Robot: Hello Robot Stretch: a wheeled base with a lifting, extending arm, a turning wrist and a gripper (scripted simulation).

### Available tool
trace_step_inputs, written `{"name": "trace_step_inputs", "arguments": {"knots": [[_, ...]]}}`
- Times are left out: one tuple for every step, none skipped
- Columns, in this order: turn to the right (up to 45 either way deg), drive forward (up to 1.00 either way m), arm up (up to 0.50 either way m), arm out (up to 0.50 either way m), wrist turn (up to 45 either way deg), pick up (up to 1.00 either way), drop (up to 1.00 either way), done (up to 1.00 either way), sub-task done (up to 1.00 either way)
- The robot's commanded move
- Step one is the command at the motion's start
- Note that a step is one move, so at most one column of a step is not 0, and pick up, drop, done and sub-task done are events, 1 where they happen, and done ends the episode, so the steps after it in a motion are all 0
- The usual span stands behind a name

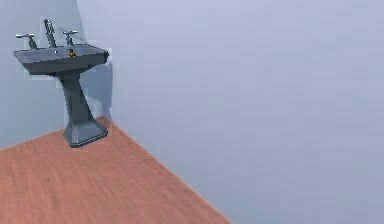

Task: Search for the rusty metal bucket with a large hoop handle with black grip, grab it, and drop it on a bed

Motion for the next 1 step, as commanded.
{"name": "trace_step_inputs", "arguments": {"knots": [[0.0, 0.00, 0.00, 0.00, 45.0, 0.00, 0.00, 0.00, 0.00]]}}
